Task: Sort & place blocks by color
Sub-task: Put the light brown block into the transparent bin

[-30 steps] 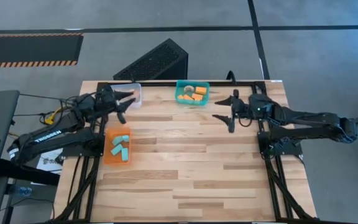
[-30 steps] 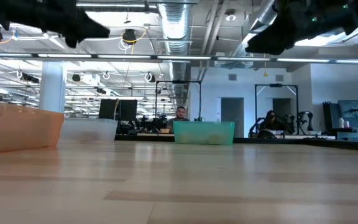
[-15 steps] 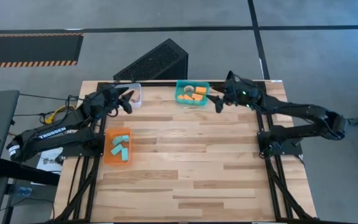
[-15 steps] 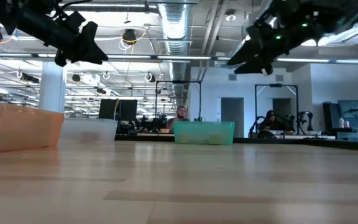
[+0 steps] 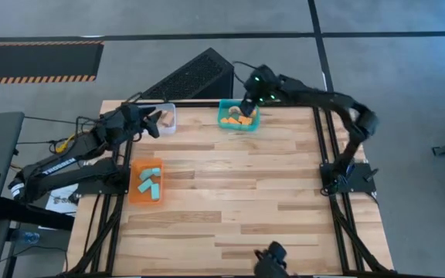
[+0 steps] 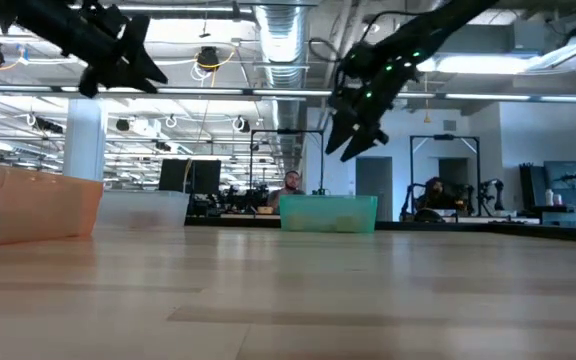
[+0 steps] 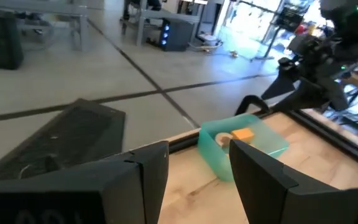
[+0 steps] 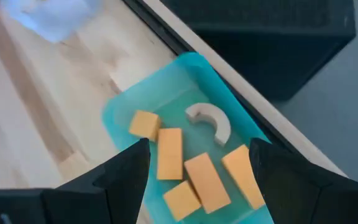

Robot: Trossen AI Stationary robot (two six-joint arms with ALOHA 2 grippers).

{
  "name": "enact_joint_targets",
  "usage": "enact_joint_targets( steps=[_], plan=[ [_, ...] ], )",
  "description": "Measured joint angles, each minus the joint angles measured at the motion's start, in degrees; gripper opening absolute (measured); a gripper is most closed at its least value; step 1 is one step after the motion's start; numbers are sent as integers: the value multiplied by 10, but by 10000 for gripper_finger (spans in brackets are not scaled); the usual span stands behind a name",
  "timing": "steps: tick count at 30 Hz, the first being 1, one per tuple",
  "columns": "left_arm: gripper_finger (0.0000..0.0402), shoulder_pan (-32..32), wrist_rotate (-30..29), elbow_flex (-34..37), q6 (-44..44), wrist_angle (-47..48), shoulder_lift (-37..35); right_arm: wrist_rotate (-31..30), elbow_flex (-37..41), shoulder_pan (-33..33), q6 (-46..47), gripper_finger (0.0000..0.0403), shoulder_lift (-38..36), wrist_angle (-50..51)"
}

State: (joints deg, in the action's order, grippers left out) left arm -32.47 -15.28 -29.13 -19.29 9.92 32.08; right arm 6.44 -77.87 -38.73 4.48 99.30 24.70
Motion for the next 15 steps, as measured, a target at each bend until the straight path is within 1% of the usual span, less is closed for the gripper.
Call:
enact_joint_targets(
  steps=[3, 6, 11, 15],
  plan=[
    [155, 0, -33, -41, -4, 77, -11, 4, -75, -6, 0, 295, 61, 68],
    [155, 0, -56, -74, -8, 105, -14, 4, -136, -8, 0, 295, 116, 125],
    [155, -11, -48, -81, 10, 102, -11, 1, -216, -6, 0, 295, 207, 184],
    [155, -29, -20, -81, 3, 112, -2, -4, -285, -7, 1, 295, 261, 237]
  ],
)
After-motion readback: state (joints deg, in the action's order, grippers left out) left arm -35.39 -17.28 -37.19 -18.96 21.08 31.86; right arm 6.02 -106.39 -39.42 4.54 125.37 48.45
